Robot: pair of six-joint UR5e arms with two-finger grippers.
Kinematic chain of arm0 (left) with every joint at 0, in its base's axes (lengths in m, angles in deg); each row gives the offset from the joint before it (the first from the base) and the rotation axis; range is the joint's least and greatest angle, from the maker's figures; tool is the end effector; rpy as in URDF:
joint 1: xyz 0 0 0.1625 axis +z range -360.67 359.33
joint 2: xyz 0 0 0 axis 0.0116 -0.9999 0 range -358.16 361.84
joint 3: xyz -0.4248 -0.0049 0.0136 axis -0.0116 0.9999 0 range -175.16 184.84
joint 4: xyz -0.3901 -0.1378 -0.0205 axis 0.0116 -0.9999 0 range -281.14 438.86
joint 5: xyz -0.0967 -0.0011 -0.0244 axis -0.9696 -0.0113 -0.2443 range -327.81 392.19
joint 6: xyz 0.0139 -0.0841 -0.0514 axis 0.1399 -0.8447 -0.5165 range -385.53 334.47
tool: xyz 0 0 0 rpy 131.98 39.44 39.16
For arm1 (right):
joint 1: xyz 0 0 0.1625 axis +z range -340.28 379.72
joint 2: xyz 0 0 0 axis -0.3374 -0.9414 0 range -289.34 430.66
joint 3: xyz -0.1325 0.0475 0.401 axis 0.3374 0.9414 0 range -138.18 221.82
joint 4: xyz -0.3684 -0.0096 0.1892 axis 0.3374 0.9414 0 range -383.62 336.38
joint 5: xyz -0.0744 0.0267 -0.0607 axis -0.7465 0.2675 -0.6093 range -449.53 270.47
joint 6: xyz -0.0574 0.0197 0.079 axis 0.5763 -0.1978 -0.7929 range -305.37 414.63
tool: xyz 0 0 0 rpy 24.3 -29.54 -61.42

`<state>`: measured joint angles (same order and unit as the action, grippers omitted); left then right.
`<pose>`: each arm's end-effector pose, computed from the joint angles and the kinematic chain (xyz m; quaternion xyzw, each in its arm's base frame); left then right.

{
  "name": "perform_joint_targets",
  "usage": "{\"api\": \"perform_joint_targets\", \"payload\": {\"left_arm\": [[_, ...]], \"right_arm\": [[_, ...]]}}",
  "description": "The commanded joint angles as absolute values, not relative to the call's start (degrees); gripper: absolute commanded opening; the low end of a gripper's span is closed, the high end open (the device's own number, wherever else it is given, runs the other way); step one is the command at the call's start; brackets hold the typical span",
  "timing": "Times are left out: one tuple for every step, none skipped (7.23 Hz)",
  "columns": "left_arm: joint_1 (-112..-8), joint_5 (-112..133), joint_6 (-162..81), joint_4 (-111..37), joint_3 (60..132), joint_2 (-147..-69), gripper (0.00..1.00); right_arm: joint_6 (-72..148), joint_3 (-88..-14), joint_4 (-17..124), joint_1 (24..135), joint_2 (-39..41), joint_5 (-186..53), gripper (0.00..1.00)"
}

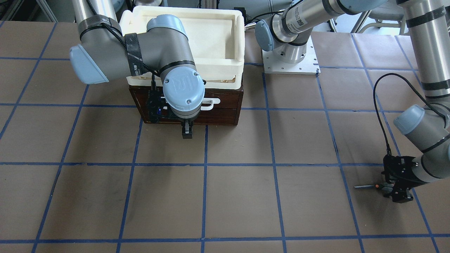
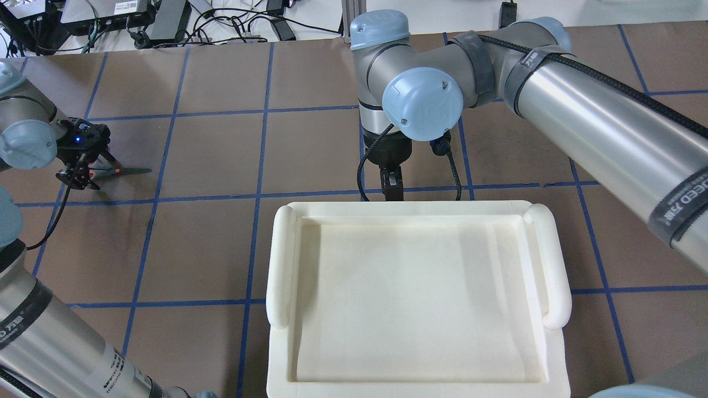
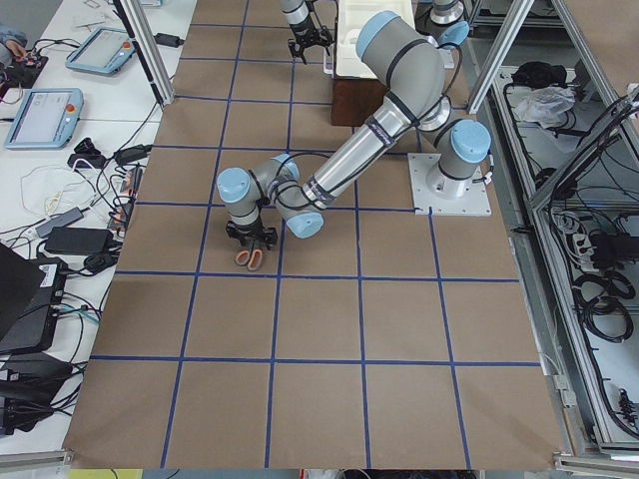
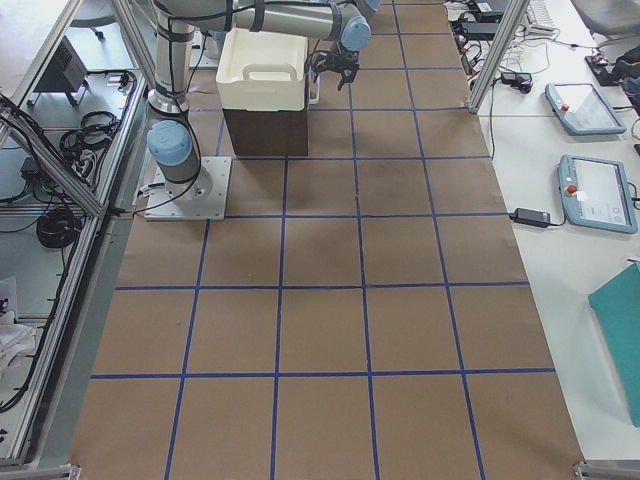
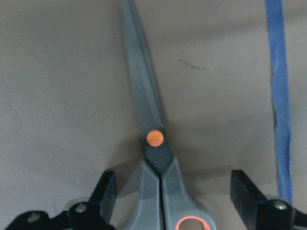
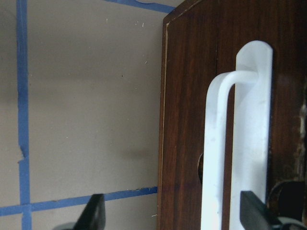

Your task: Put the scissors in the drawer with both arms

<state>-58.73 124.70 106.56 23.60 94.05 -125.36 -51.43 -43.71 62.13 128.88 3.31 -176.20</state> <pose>0.2448 -0.6362 0.1660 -0.7669 -0.6413 -0.0238 0.0113 0.3252 -0.5121 0.3024 -0.6784 -0.7080 -0.1147 0.1595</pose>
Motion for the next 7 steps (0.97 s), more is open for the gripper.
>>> {"api": "perform_joint_targets", "payload": {"left_arm": [[-58.7, 124.6, 106.6, 23.8, 94.1, -125.3, 0.74], [-58.7, 124.6, 106.7, 23.8, 94.2, -125.3, 0.63], [-58.7, 124.6, 106.7, 23.8, 94.2, -125.3, 0.48], [-58.8, 124.6, 106.7, 23.8, 94.2, -125.2, 0.4], [-58.7, 124.6, 106.7, 23.8, 94.2, -125.1, 0.37], [-58.8, 124.5, 106.7, 23.8, 94.2, -125.0, 0.33], [-58.8, 124.5, 106.7, 23.8, 94.2, -124.4, 0.3]], "right_arm": [[-51.4, -43.8, 61.5, 128.9, 3.4, -176.1, 1.0], [-51.4, -43.8, 61.5, 128.9, 3.6, -176.1, 1.0], [-51.4, -43.8, 61.5, 128.9, 4.3, -176.1, 1.0], [-51.4, -43.8, 61.5, 128.9, 4.4, -176.1, 1.0], [-51.4, -43.8, 61.5, 128.9, 4.5, -175.3, 1.0], [-51.4, -43.8, 61.5, 128.9, 4.8, -175.2, 1.0], [-51.3, -43.8, 61.6, 128.9, 4.8, -175.0, 1.0]]}}
